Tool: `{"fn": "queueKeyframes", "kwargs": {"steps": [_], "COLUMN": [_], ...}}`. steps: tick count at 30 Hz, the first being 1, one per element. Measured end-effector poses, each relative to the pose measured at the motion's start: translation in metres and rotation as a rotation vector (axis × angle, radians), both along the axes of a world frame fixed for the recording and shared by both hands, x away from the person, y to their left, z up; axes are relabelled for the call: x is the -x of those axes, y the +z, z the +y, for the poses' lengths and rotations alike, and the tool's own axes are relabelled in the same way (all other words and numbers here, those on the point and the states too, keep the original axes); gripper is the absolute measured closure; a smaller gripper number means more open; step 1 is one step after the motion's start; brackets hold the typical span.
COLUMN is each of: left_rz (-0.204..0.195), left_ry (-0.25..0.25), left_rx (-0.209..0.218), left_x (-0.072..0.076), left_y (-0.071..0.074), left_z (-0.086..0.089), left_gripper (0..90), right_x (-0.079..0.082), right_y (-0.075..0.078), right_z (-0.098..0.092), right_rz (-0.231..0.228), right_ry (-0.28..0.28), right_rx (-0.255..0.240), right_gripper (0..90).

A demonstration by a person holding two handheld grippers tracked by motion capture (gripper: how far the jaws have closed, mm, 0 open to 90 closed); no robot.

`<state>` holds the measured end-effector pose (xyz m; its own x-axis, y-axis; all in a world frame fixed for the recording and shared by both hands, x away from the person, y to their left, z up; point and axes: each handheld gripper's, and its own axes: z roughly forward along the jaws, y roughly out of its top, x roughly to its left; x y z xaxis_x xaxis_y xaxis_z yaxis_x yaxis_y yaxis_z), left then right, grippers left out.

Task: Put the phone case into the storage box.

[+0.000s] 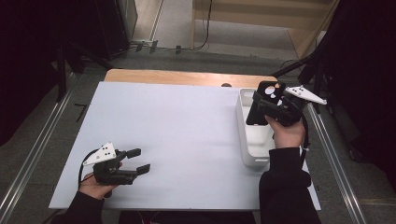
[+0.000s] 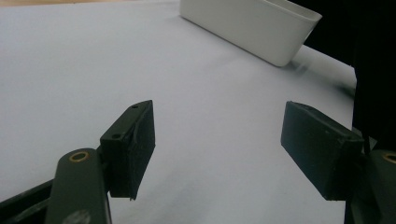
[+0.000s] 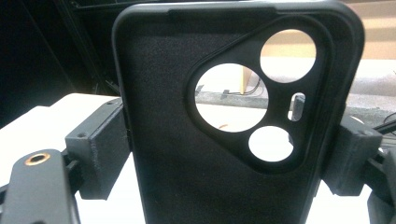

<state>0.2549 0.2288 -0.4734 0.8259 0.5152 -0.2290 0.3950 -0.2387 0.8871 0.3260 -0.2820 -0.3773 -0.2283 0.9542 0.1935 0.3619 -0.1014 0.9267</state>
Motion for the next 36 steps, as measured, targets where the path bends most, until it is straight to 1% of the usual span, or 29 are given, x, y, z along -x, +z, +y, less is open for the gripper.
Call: {"fn": "queueKeyframes", "kwargs": {"steps": [4, 7, 9, 10, 14, 17, 20, 24, 25, 28, 31, 36], "left_rz": [0.005, 0.006, -0.001, -0.007, 0.004, 0.003, 0.006, 0.008, 0.008, 0.009, 0.011, 0.010], "left_ry": [0.005, 0.003, 0.012, 0.009, 0.007, 0.004, 0.003, 0.006, 0.006, 0.005, 0.005, 0.006], "left_rx": [0.000, -0.001, -0.003, -0.005, 0.000, -0.005, -0.002, 0.002, 0.001, -0.001, 0.001, -0.001], "left_x": [0.000, -0.001, 0.000, -0.001, -0.001, -0.002, -0.002, -0.002, -0.002, -0.002, -0.002, -0.002], "left_y": [0.000, 0.000, 0.000, 0.000, 0.000, -0.001, -0.001, -0.001, -0.001, -0.001, -0.001, -0.001], "left_z": [0.001, 0.001, 0.001, 0.001, 0.000, 0.000, 0.000, 0.000, 0.000, 0.000, 0.000, 0.000], "left_gripper": [26.0, 26.1, 26.1, 26.1, 26.1, 26.1, 26.1, 26.1, 26.1, 26.1, 26.1, 26.1], "right_x": [-0.005, -0.010, -0.014, -0.015, -0.021, -0.024, -0.029, -0.036, -0.039, -0.044, -0.050, -0.058], "right_y": [-0.002, -0.002, -0.002, -0.002, -0.003, -0.004, -0.005, -0.004, -0.004, -0.003, -0.004, -0.003], "right_z": [0.002, 0.001, 0.000, 0.000, -0.001, -0.002, -0.003, -0.003, -0.004, -0.005, -0.004, -0.003], "right_rz": [0.005, 0.003, 0.004, 0.002, 0.006, 0.002, 0.002, 0.010, 0.005, 0.009, 0.009, 0.009], "right_ry": [-0.001, -0.003, -0.010, -0.012, -0.017, -0.015, -0.017, -0.025, -0.027, -0.024, -0.033, -0.039], "right_rx": [0.020, 0.019, 0.013, 0.013, 0.006, -0.020, -0.028, -0.012, -0.006, -0.020, -0.002, 0.002], "right_gripper": [13.9, 14.0, 13.9, 14.0, 14.0, 14.0, 14.0, 14.0, 14.0, 14.0, 14.0, 14.0]}}
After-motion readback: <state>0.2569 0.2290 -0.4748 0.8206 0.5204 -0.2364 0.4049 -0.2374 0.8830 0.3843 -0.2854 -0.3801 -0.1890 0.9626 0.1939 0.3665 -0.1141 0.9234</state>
